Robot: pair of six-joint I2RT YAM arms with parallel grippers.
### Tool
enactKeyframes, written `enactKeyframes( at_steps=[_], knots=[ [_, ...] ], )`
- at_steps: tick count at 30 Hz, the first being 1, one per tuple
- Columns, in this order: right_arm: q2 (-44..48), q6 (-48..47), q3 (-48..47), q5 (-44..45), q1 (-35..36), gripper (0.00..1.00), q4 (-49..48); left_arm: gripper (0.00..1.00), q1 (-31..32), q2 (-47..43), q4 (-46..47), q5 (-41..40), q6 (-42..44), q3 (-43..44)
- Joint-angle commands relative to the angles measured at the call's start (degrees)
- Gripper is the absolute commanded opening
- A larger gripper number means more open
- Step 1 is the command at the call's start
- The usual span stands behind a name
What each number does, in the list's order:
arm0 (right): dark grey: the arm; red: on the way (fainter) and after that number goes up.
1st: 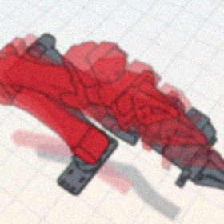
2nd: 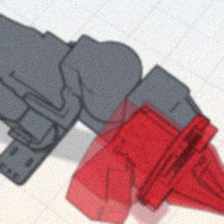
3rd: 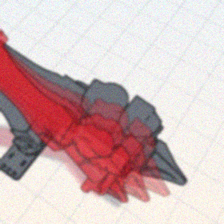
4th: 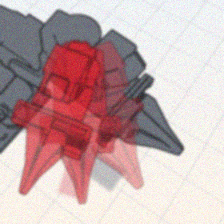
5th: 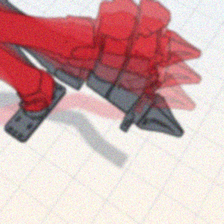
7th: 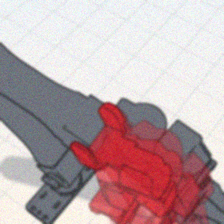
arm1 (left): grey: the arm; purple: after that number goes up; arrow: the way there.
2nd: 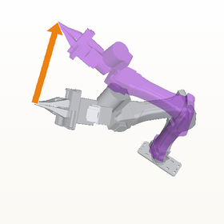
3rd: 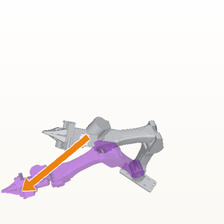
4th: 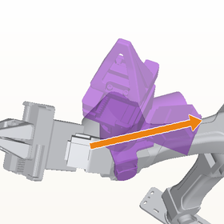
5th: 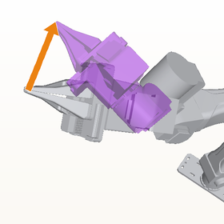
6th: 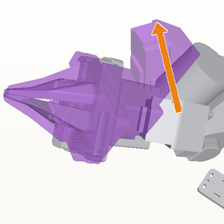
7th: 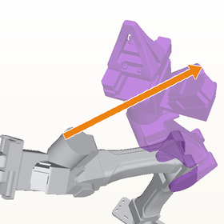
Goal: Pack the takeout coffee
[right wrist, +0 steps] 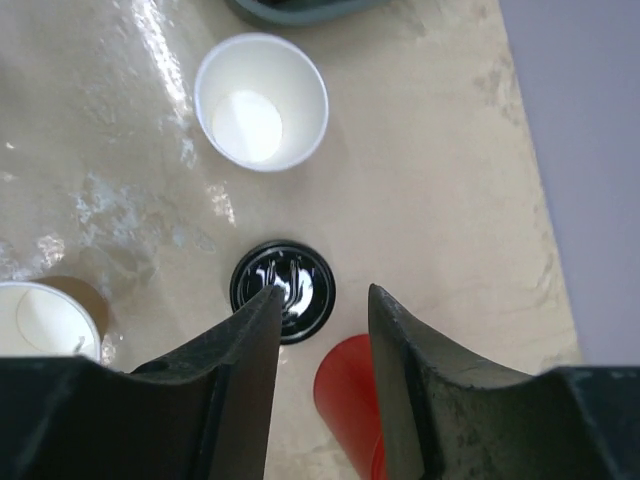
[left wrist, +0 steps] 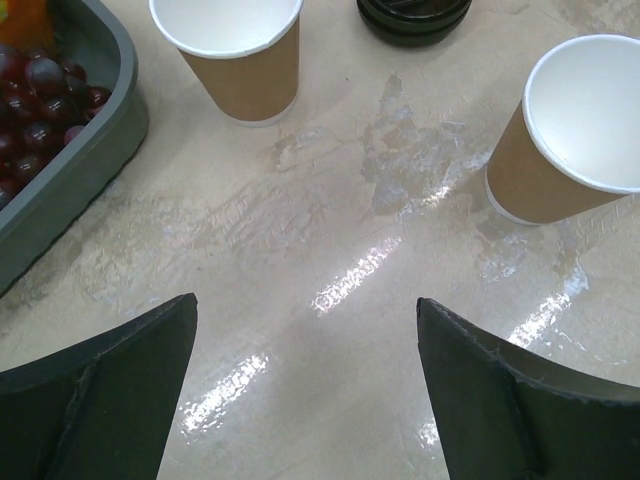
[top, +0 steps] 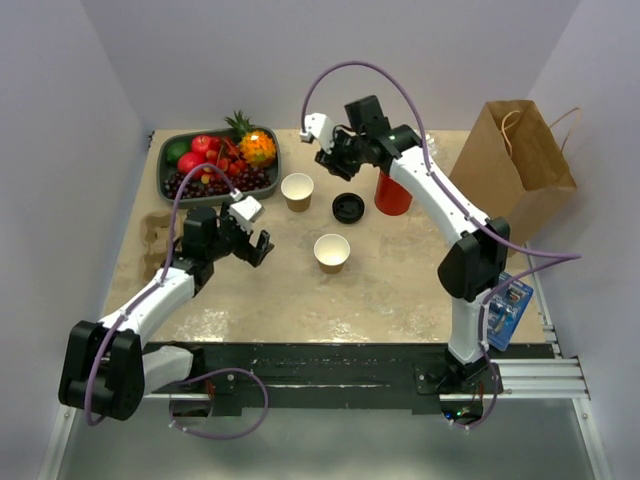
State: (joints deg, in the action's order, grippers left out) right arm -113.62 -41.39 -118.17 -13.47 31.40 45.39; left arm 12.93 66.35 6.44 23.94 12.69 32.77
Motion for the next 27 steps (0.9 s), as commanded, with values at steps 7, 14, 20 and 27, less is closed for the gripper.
enactKeyframes(
  at_steps=[7, 14, 20, 27],
  knots=[
    [-9.76, 8.69, 0.84, 0.38, -2.13, 0.4, 6.55, 0.94, -0.1, 2.38, 3.23, 2.25, -2.49, 3.52],
    [-13.9, 10.01, 0.31, 1.35, -2.04, 0.43, 6.47, 0.93, -0.1, 2.21, 2.7, 2.07, -2.84, 3.26],
    [-15.92, 10.45, -0.57, 1.7, -1.96, 0.44, 6.56, 0.93, -0.1, 1.77, 2.44, 1.72, -3.11, 2.47],
    [-18.21, 11.5, -1.54, 2.75, -2.04, 0.43, 7.61, 0.93, -0.1, 2.21, 3.05, 1.46, -3.02, 2.38]
  ],
)
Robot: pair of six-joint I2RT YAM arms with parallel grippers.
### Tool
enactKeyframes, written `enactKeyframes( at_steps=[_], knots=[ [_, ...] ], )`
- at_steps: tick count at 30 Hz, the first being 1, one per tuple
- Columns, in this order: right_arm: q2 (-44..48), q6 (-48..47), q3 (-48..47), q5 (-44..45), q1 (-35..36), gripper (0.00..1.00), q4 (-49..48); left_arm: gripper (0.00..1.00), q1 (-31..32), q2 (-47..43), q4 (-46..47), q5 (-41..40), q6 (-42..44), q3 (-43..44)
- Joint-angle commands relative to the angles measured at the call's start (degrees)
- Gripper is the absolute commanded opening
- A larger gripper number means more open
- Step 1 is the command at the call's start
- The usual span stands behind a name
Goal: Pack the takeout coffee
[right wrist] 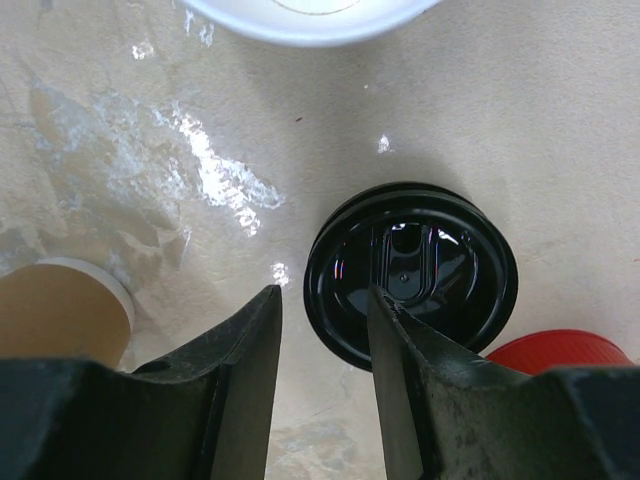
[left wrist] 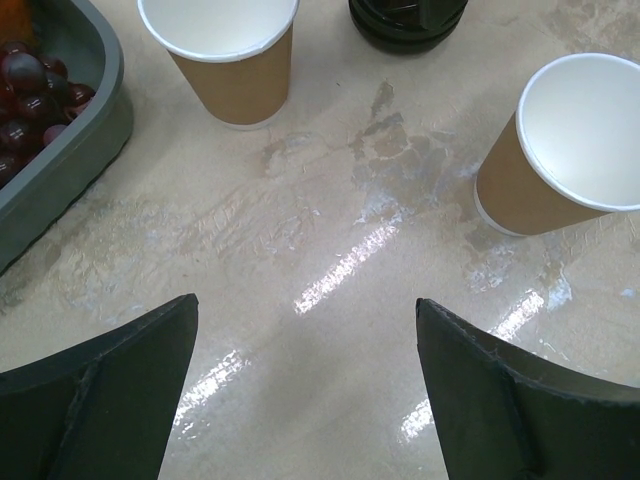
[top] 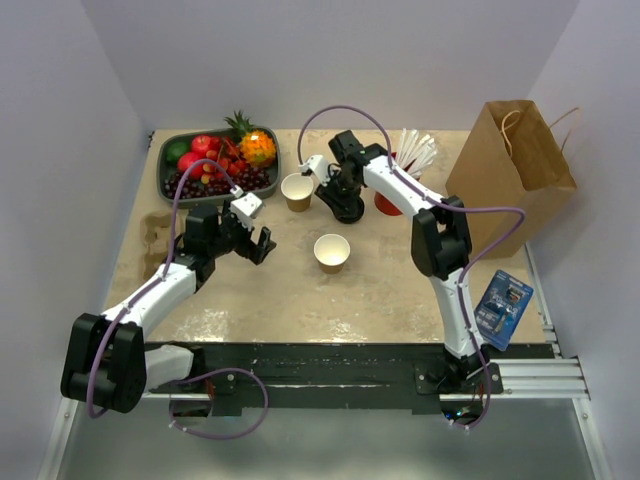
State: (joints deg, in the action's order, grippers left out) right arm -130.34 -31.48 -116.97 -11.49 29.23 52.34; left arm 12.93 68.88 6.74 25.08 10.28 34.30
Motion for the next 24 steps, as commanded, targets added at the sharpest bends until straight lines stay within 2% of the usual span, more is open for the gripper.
enactKeyframes(
  at_steps=[1, 11, 19, 24],
  knots=[
    [-1.67, 1.69, -2.74, 0.76, 0.12, 0.43, 0.57, 0.93, -0.1, -0.41, 2.84, 0.32, -0.62, 0.85],
    [-2.28, 2.31, -2.56, 0.85, 0.12, 0.42, 0.49, 0.93, -0.1, -0.42, 2.93, 0.14, -0.62, 0.15],
    [-2.63, 2.3, -3.0, 0.85, 0.21, 0.32, 0.22, 0.93, -0.1, -0.42, 3.28, -0.12, -0.35, -0.2],
    [-2.99, 2.48, -3.27, 0.85, 0.21, 0.31, 0.57, 0.93, -0.1, -0.42, 3.28, -0.21, -0.35, -0.2]
  ],
)
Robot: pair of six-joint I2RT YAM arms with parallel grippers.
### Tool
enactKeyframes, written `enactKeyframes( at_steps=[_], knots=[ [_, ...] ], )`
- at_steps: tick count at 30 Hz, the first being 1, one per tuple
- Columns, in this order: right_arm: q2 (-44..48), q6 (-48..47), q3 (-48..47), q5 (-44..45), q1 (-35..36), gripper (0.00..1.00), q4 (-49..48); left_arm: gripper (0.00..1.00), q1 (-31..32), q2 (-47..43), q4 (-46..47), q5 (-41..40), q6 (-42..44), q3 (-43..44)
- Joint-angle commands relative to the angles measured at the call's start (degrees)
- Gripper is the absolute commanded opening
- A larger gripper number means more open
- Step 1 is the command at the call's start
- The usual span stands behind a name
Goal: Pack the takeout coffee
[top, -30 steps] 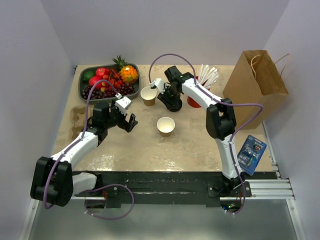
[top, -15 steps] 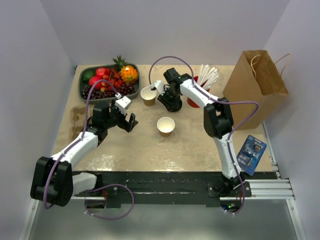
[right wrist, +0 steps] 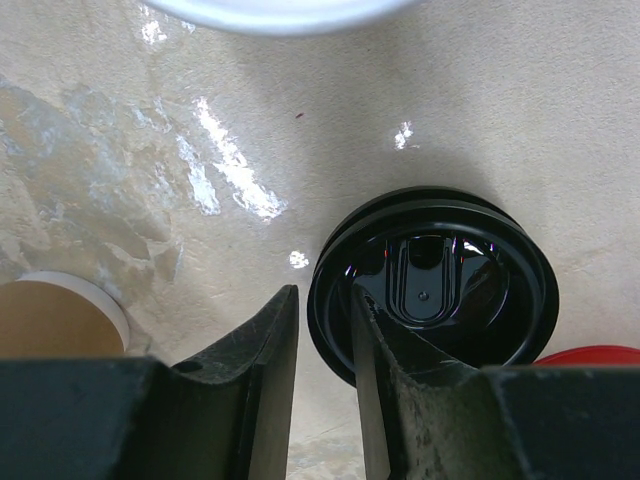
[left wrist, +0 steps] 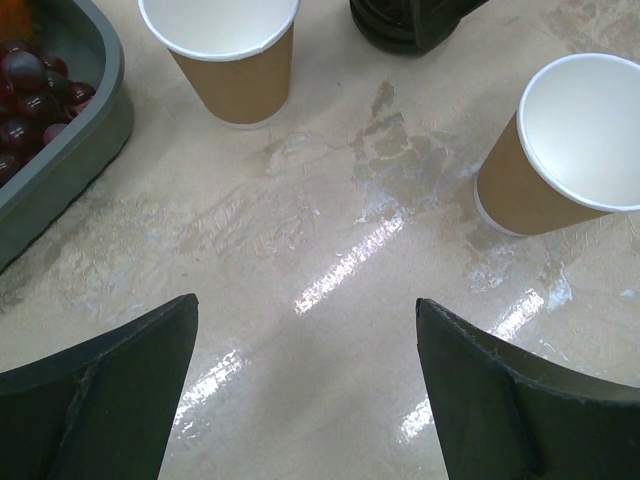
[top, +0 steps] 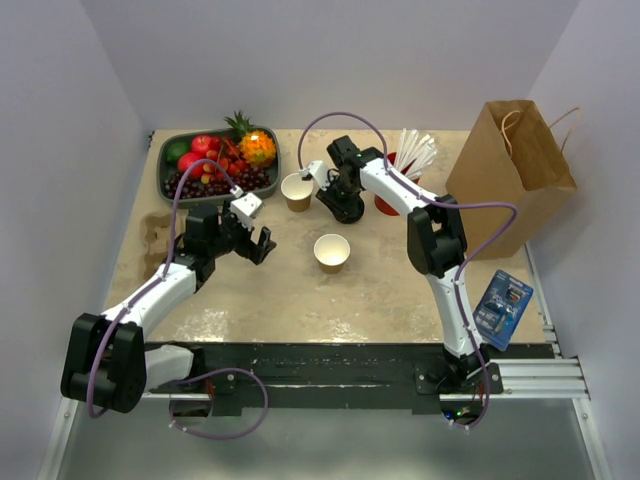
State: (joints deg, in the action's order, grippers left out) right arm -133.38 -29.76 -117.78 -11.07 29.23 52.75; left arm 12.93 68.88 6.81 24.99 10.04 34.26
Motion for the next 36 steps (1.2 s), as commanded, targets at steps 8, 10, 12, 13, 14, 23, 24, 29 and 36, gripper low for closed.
enactKeyframes(
  at_steps=[8, 10, 12, 13, 14, 23, 24, 29, 36],
  knots=[
    [0.31, 0.67, -2.72, -0.09, 0.21, 0.13, 0.86, 0.93, -0.1, -0.24, 3.91, -0.03, -0.02, -0.07],
    [0.67, 0.67, -2.81, -0.35, 0.12, 0.07, 1.04, 0.93, -0.1, -0.07, 4.0, 0.14, 0.06, 0.01],
    [1.63, 0.75, -2.9, -0.53, 0.21, 0.04, 1.04, 0.93, -0.1, 0.11, 3.92, 0.32, 0.15, 0.1],
    [1.98, 0.84, -3.16, -0.71, 0.12, 0.03, 1.12, 0.93, -0.1, 0.2, 4.0, 0.41, 0.41, 0.28],
    [2.42, 0.93, -3.42, -0.71, 0.21, 0.02, 1.65, 0.93, -0.1, 0.2, 3.92, 0.58, 0.5, 0.37],
    [8.66, -1.09, -8.34, -3.25, 0.03, 0.0, 8.58, 0.92, 0.69, -0.24, 0.41, 6.2, 10.15, 3.62],
    [9.1, -1.35, -8.87, -4.65, 0.03, 0.0, 9.47, 0.91, 1.56, -0.5, -0.12, 7.34, 12.09, 4.06],
    [13.05, -3.37, -11.6, -14.31, -0.58, 0.0, 15.27, 0.91, 5.08, -4.1, -2.15, 9.02, 30.1, 6.17],
    [17.89, -9.78, -11.78, -32.68, -1.02, 0.0, 25.29, 0.92, 7.54, -5.16, 4.43, 14.55, 44.61, 8.63]
  ],
)
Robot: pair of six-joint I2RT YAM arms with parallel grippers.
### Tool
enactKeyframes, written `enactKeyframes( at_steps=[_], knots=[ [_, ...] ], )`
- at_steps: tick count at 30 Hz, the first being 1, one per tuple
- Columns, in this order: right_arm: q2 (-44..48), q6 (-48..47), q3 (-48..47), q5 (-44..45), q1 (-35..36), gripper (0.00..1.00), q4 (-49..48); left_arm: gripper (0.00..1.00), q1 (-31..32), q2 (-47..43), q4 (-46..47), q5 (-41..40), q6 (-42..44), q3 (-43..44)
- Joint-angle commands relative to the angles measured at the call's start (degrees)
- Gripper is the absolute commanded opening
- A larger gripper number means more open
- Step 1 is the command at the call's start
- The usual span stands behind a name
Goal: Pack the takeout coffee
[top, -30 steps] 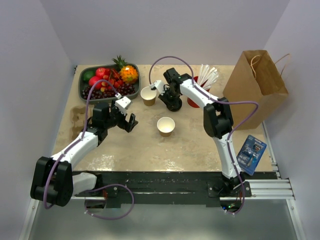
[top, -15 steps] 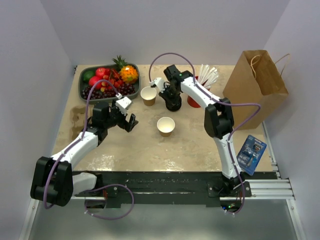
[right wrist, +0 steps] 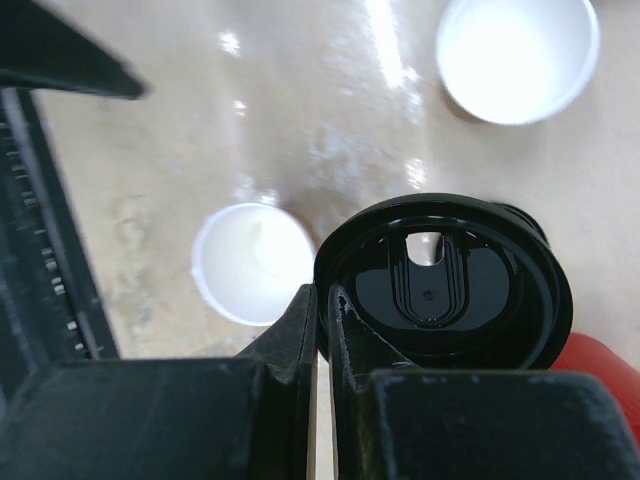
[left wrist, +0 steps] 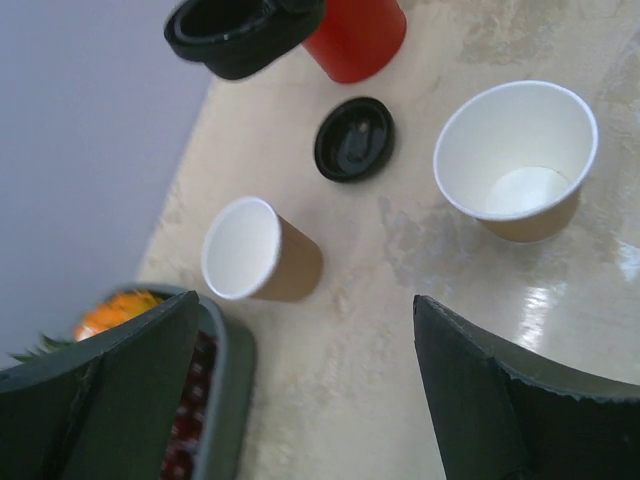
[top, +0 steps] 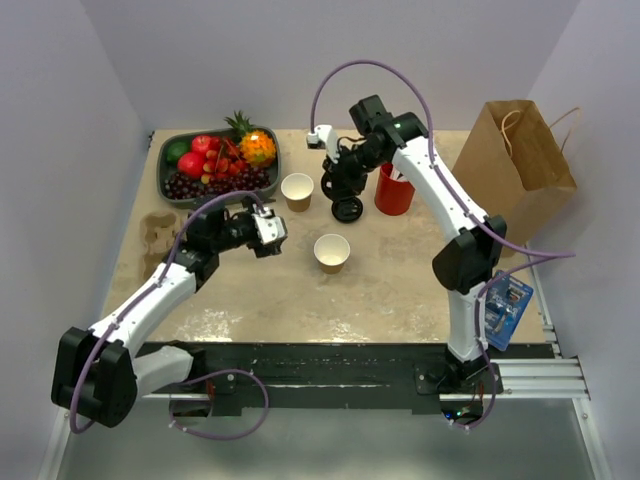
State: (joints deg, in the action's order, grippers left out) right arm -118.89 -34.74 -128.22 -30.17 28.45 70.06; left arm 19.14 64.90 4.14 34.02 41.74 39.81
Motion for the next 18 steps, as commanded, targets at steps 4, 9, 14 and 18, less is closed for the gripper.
enactKeyframes(
  at_steps=[4, 9, 14, 18],
  knots=[
    [3.58, -5.95, -0.01, -17.28, -0.5, 0.0, 10.62, 0.95, 3.19, -1.1, 11.85, 8.34, 22.39, 2.64],
    [2.96, -7.27, -0.1, -19.92, -0.67, 0.0, 13.17, 0.92, 6.0, 3.2, 7.99, 10.45, 29.36, 6.76],
    [3.31, -7.01, 1.4, -20.1, -0.67, 0.0, 13.34, 0.88, 9.07, 4.79, 8.95, 8.96, 33.14, 7.65],
    [3.4, -6.74, 2.63, -20.89, -0.59, 0.0, 13.35, 0.85, 10.48, 5.93, 8.95, 7.99, 34.9, 7.82]
  ],
)
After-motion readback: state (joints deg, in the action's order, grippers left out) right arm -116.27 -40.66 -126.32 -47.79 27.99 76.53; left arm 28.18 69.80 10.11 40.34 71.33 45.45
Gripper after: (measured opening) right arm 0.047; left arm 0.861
